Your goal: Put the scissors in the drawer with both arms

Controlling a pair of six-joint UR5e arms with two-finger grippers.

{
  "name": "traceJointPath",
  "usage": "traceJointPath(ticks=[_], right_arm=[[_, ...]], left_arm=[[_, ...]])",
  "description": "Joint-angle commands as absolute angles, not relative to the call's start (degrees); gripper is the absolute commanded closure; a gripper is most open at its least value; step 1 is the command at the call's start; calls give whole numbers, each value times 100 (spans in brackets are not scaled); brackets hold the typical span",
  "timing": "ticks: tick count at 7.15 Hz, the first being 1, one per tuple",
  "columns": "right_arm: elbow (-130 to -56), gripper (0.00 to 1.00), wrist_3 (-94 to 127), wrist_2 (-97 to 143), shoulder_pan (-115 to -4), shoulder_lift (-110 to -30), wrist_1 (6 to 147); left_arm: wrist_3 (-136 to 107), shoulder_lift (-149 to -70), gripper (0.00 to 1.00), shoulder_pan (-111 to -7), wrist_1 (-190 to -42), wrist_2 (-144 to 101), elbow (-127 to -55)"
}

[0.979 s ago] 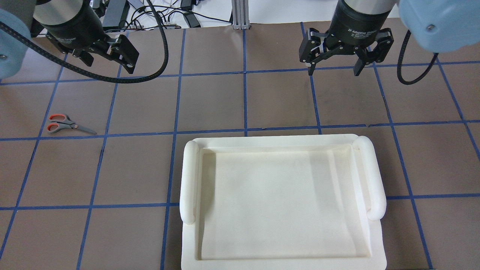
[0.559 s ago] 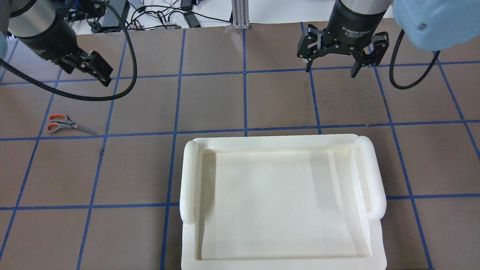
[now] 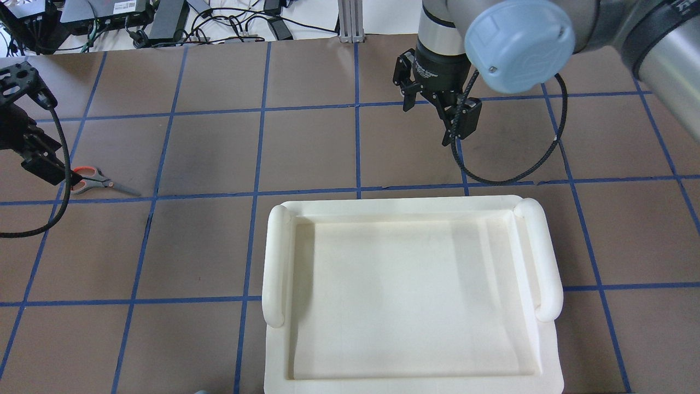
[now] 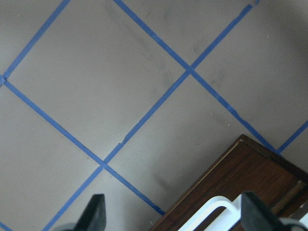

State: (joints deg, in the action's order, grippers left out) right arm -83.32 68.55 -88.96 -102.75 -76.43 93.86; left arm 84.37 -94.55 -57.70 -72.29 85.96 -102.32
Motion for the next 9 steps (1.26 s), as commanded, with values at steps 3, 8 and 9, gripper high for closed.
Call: traceJointPath(ticks=[3,8,9], right_arm=[[-8341,0,8689,-8938,-10722,-7103,9413],[-8350,0,9483,-8842,-10854,-6750,9185],[-8350,0,9483,-8833,-10881,-6759,9063]], left_arm=[[12253,-11009,0,-5590,-5452,8947,-10293],[14044,-12199,3,-5590,-5204,9053,-9650],[13993,-12217,5,-5599,-5194,9035,-9642]])
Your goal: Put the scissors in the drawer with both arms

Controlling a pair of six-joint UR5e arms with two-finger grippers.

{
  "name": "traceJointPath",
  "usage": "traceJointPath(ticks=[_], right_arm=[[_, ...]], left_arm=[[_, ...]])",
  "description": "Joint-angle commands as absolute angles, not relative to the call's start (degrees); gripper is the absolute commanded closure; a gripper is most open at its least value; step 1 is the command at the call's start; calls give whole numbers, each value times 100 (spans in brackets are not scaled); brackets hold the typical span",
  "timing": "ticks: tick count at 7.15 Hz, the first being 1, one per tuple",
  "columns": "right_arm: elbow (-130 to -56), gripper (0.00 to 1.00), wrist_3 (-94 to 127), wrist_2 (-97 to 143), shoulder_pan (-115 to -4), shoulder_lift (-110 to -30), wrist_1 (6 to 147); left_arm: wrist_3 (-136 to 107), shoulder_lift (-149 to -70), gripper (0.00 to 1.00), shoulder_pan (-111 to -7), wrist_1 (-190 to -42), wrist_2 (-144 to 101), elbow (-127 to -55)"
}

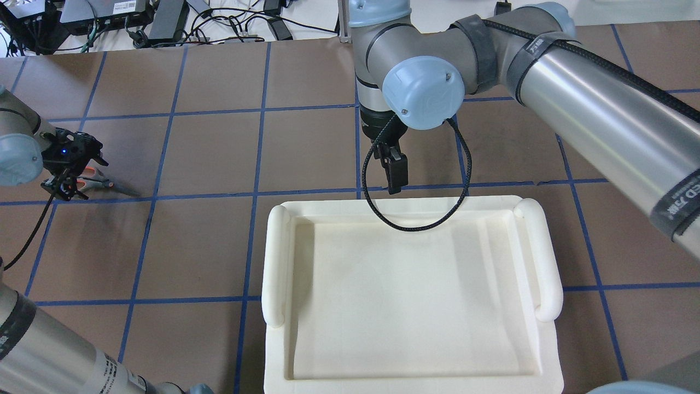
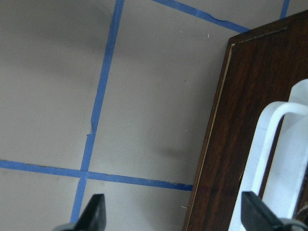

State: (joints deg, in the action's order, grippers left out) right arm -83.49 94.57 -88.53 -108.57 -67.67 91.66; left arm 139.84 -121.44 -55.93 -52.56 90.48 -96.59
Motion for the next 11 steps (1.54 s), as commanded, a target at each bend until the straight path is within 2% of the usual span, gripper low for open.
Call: traceJointPath(ticks=[1,9,11], right_arm=[[-8350,0,9483,-8833,-10916,-6741,9027],[-8507,0,9580,-8701,-10942,-6653,8762],[-8508,0,9580,-8614,-10942,-6653,8737]], left_arm=[[13923,-12217,6,-5599,-5194,9035,-9642],[13394,-12261,14,-5599,-5194,8983,-9712],[13403,-12261,25,-5590,-5186,8939,-9721]])
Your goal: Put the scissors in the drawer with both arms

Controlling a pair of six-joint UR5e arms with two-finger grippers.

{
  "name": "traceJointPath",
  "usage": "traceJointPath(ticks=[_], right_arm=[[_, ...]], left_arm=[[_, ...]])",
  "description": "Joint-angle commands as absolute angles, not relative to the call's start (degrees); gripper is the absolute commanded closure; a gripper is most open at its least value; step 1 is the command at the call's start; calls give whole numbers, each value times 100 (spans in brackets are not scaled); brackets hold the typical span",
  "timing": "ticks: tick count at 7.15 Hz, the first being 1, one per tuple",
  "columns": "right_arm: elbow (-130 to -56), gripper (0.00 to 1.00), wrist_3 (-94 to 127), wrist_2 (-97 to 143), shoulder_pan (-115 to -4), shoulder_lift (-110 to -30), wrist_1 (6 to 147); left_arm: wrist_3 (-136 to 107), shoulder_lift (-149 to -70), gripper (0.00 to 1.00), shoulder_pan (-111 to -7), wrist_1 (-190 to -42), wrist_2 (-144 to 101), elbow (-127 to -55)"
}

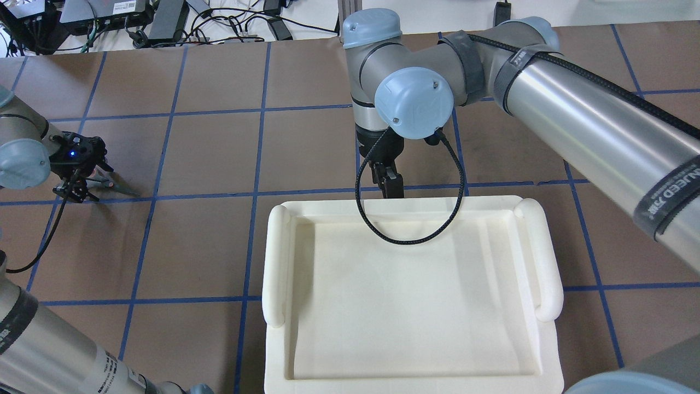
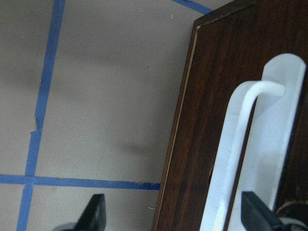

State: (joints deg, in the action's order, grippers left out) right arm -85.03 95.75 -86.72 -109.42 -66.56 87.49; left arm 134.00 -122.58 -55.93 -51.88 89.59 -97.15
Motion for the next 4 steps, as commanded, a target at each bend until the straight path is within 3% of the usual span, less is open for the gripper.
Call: traceJointPath(ticks=[1,4], right_arm=[[-8517,0,9580,-8587,-10942,-6653,8728],[-8578,0,9571,-8473,-10942,-6627,8728]], left_arm=[[13403,-12261,30,-5599,-5194,8930,-9729],[13412,-12296,33,-5590,-5186,8930,-9712]])
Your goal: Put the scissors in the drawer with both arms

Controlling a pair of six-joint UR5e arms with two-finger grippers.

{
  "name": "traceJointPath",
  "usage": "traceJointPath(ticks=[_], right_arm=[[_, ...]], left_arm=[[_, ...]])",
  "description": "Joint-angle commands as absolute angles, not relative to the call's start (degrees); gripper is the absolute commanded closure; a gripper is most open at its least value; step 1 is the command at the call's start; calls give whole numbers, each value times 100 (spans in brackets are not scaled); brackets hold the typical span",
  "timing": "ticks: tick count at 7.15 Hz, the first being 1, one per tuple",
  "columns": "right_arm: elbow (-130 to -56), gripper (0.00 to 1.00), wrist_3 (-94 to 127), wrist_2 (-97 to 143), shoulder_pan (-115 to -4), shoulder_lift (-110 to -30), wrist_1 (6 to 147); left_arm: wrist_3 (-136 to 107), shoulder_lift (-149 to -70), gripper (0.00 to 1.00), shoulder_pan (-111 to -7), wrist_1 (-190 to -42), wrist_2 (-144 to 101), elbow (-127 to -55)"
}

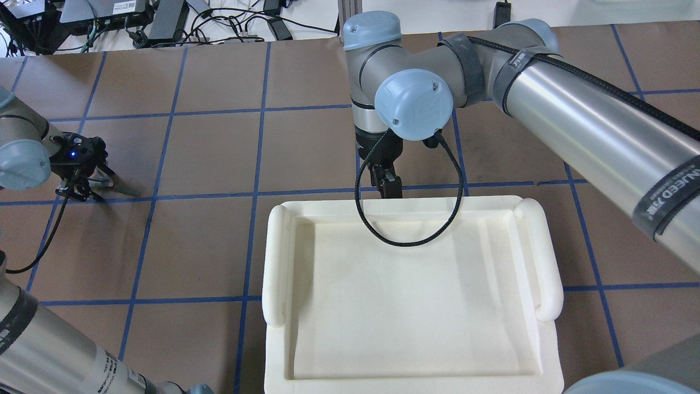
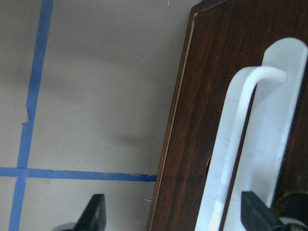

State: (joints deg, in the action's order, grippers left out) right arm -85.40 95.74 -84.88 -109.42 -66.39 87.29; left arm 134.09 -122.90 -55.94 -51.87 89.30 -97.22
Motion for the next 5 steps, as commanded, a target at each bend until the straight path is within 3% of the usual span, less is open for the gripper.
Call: traceJointPath(ticks=[1,5], right_arm=[[-8604,0,9563,-8473,-10942,-6618,8728],[-8675,0,9501,-8481,-10942,-6565,8762]], left_arm=[[13403,-12287,33,-5590,-5186,8930,-9695],[13377,-12287,32,-5590,-5186,8938,-9659]])
